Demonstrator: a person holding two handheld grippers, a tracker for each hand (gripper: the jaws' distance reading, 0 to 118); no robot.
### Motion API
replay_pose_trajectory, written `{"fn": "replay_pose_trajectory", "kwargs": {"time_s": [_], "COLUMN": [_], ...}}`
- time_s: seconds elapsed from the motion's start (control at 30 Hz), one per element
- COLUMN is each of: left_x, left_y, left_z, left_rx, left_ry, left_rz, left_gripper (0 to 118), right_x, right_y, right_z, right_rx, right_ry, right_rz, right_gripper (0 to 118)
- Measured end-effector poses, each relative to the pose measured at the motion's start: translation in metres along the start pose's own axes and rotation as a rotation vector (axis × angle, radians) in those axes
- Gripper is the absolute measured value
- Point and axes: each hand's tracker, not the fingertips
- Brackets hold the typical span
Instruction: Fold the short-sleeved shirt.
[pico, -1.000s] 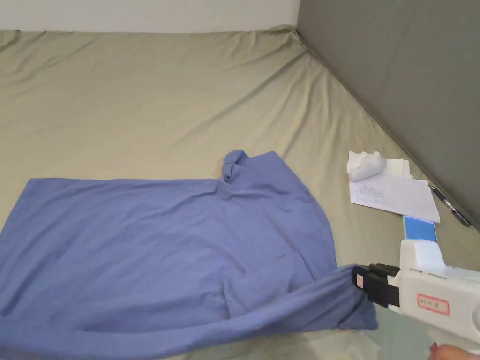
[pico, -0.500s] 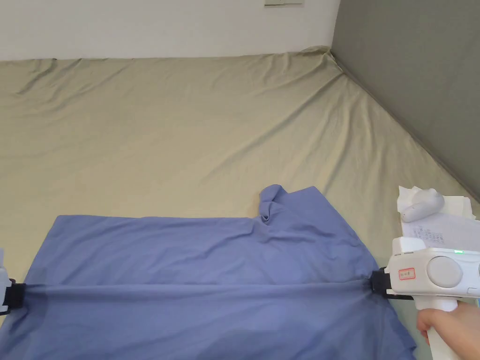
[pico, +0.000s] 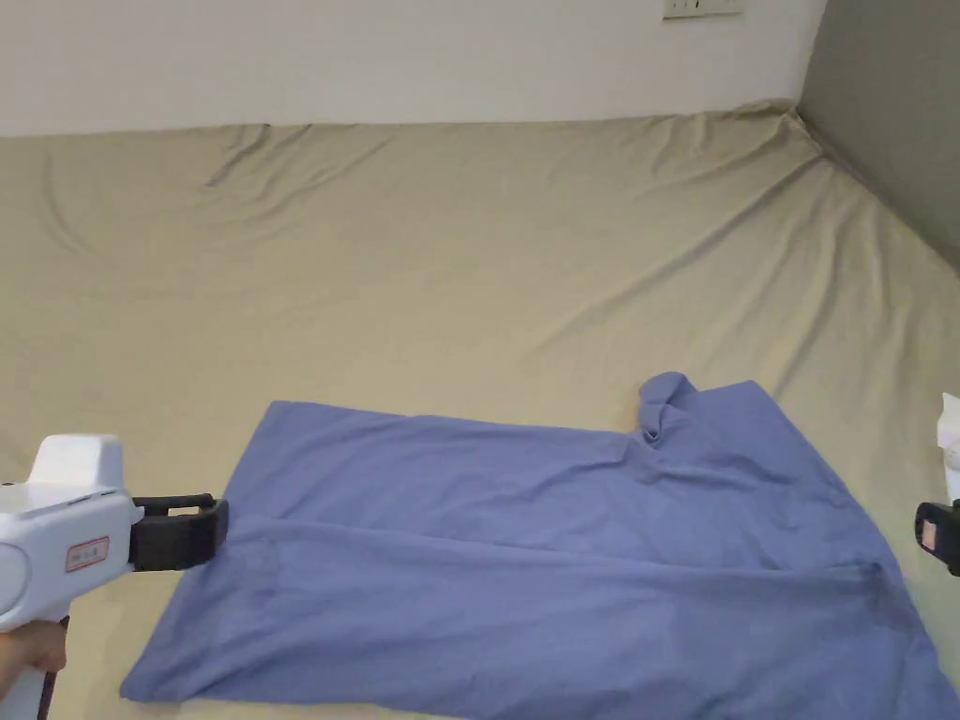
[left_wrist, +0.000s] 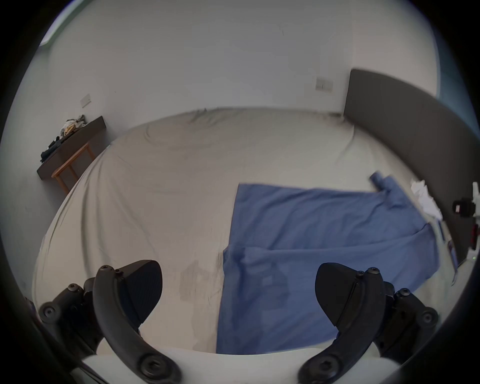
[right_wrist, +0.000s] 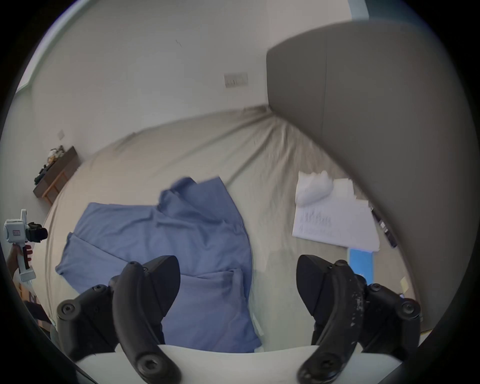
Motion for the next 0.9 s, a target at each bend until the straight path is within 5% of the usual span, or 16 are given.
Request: {"fn": "replay_pose_trajectory", "kwargs": {"time_s": [0.1, 0.13, 0.17, 0.23, 0.27, 0.37, 0.4, 0.7, 0.73, 0.77, 0.8, 0.83, 0.9], "left_x": [-0.005, -0.006, -0.008, -0.009, -0.012, -0.018, -0.021, -0.056, -0.058, -0.063, -0.066, -0.066, -0.053], "left_y": [-0.015, -0.02, -0.025, -0.032, -0.036, -0.046, -0.048, -0.062, -0.063, -0.064, -0.066, -0.068, -0.073], "left_z": [0.039, 0.048, 0.058, 0.068, 0.07, 0.064, 0.058, -0.027, -0.035, -0.045, -0.051, -0.055, -0.053], "left_rx": [0.049, 0.048, 0.051, 0.031, 0.013, -0.044, -0.093, -0.359, -0.376, -0.393, -0.409, -0.435, -0.45], "left_ry": [-0.024, -0.038, -0.05, -0.055, -0.056, -0.069, -0.063, -0.197, -0.197, -0.193, -0.178, -0.156, -0.153], "left_rz": [0.046, 0.048, 0.051, 0.048, 0.05, 0.066, 0.068, 0.238, 0.233, 0.238, 0.233, 0.204, 0.192], "left_gripper": [116, 111, 97, 47, 31, 16, 0, 0, 15, 51, 101, 118, 111], "right_x": [-0.008, -0.01, -0.012, -0.015, -0.011, -0.009, -0.013, -0.016, -0.016, -0.016, -0.016, -0.016, -0.017], "right_y": [-0.012, -0.016, -0.022, -0.032, -0.037, -0.051, -0.053, -0.079, -0.081, -0.081, -0.083, -0.083, -0.085], "right_z": [0.041, 0.05, 0.059, 0.076, 0.083, 0.103, 0.111, 0.128, 0.128, 0.128, 0.128, 0.128, 0.129], "right_rx": [0.049, 0.06, 0.076, 0.078, 0.086, 0.1, 0.1, 0.059, 0.054, 0.051, 0.044, 0.041, 0.036], "right_ry": [0.042, 0.051, 0.053, 0.044, 0.061, 0.093, 0.083, 0.052, 0.047, 0.049, 0.053, 0.051, 0.042], "right_rz": [0.003, 0.012, 0.019, 0.015, -0.004, -0.074, -0.078, -0.097, -0.1, -0.101, -0.099, -0.096, -0.083], "right_gripper": [95, 79, 58, 15, 16, 5, 2, 1, 1, 1, 1, 1, 1]}}
